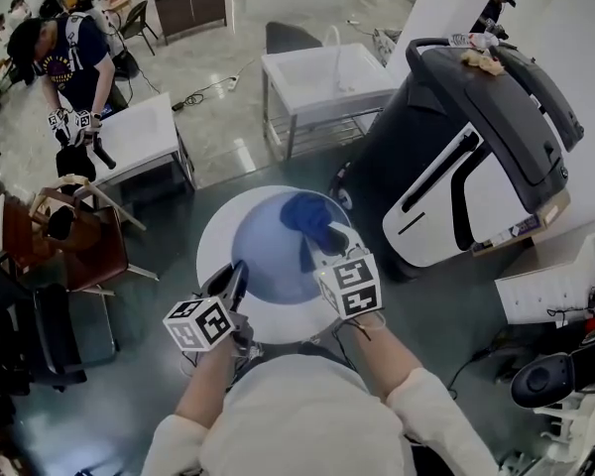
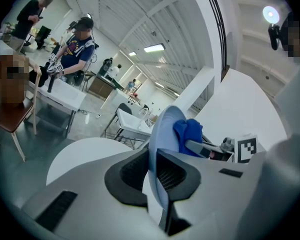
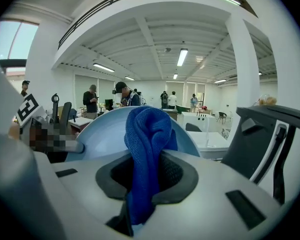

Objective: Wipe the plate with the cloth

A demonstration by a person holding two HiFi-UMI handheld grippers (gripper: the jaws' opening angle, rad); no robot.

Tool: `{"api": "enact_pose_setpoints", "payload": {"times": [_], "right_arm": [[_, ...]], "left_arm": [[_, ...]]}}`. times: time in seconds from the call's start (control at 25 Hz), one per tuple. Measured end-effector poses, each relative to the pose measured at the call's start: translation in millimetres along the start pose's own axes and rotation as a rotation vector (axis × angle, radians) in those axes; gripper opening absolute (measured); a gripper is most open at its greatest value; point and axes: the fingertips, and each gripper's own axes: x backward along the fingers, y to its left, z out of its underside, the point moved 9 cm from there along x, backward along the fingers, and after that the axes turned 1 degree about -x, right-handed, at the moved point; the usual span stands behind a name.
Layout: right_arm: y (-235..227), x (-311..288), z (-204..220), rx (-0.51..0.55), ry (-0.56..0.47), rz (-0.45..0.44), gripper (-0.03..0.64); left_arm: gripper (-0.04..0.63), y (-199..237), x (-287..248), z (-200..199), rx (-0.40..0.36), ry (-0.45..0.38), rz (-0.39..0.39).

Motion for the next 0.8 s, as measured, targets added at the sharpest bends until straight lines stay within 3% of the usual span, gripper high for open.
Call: {"api": "enact_pose_setpoints", "payload": {"times": [0.28,0.56,0.8], "right_arm": [[54,-21,-11,0.053,0.009,-0.165,0.092],[87,-20,20,0.078,0.132,-0.310,0.092],[72,-20,44,0.071,0.273,-0.309,0.092]], "left_arm": [[0.048,-3,-6,2,-0.010,0.013,-0.002],[0.048,8,-6,-8,0.015,-0.022,-0.021],[0.048,21,-4,-21,0.034,-0.078,-0.050]]}}
